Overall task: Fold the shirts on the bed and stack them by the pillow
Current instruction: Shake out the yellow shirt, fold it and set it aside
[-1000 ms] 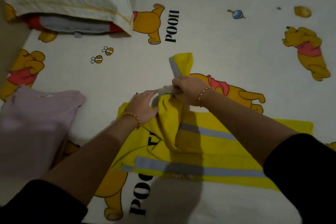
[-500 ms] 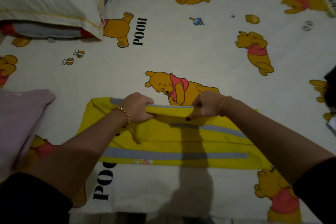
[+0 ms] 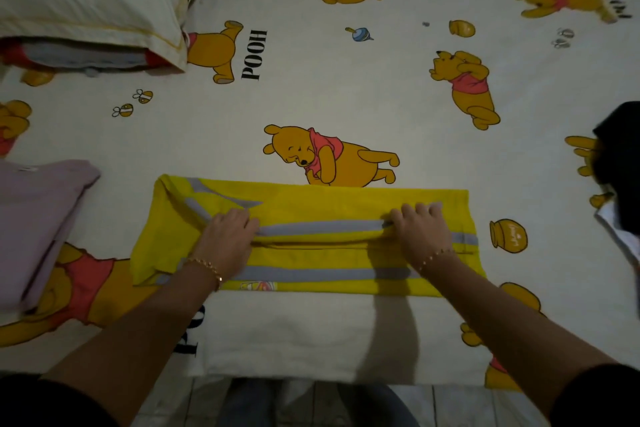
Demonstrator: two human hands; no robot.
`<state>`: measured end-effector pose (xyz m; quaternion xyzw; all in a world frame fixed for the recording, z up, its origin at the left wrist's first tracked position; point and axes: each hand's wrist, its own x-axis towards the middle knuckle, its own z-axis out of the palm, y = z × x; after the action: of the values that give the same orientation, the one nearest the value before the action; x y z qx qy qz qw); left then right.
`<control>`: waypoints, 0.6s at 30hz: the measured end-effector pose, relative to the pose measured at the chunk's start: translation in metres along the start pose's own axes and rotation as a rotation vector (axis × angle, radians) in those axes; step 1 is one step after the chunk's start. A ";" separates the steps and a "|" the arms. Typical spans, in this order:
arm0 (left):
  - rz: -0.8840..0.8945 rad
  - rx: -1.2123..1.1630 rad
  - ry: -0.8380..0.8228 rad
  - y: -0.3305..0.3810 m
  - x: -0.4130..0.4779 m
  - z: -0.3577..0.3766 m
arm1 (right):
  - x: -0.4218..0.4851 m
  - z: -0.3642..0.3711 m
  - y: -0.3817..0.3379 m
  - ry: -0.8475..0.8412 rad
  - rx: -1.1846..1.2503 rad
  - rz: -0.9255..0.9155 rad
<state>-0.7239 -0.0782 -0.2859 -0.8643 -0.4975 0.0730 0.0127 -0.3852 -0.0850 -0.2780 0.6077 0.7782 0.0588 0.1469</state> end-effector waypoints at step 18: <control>-0.491 -0.403 -0.061 0.006 0.031 0.014 | 0.010 0.025 0.008 -0.257 0.266 0.253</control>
<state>-0.7057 -0.0554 -0.3033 -0.7010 -0.6958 -0.0065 -0.1563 -0.3724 -0.0760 -0.3012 0.7169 0.6717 -0.1043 0.1548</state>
